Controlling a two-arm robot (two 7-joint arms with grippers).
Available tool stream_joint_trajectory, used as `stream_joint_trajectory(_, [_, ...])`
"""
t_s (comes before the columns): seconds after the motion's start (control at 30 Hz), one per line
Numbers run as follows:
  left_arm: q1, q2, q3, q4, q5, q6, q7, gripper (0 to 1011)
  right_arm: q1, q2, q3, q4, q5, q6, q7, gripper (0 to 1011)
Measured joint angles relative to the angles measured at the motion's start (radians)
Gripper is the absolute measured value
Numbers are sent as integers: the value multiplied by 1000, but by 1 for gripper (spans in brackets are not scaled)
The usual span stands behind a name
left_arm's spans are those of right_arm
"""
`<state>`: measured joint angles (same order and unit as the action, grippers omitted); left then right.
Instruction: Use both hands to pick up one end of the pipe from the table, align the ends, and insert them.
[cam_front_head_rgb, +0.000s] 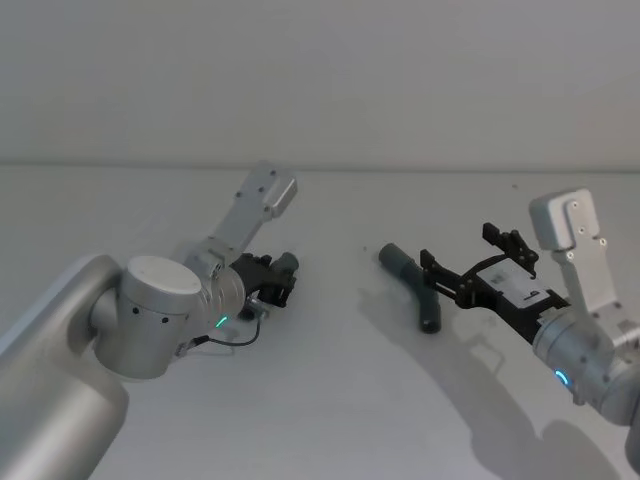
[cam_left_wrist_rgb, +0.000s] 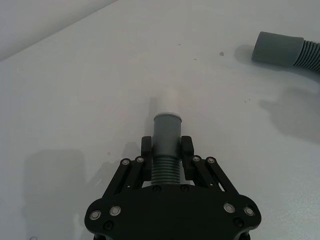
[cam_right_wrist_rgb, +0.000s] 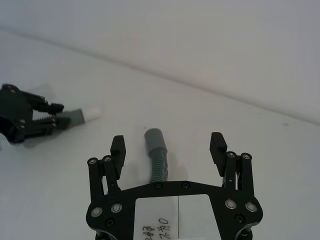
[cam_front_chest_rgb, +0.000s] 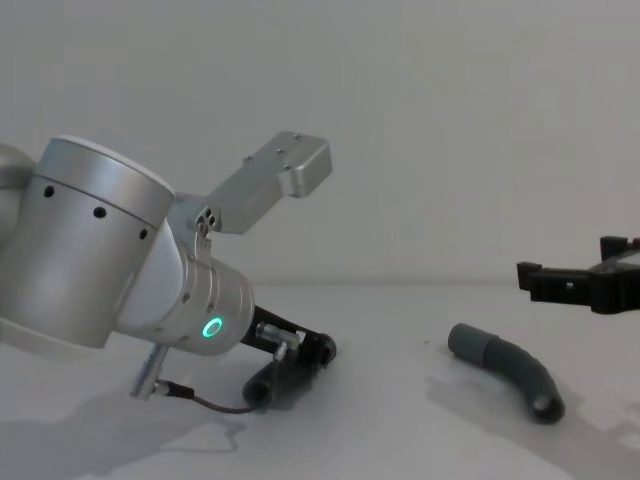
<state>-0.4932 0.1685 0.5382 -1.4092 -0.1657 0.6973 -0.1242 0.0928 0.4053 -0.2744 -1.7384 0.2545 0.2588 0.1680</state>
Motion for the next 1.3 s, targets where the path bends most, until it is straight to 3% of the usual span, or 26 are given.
stream_joint_trajectory(0.5, [0, 0, 0, 0, 0, 0, 0, 332, 111, 14, -22, 68, -1, 150, 79, 1001])
stream_joint_trajectory(1.3, [0, 0, 0, 0, 0, 0, 0, 332, 205, 32, -75, 149, 15, 254, 190, 1001])
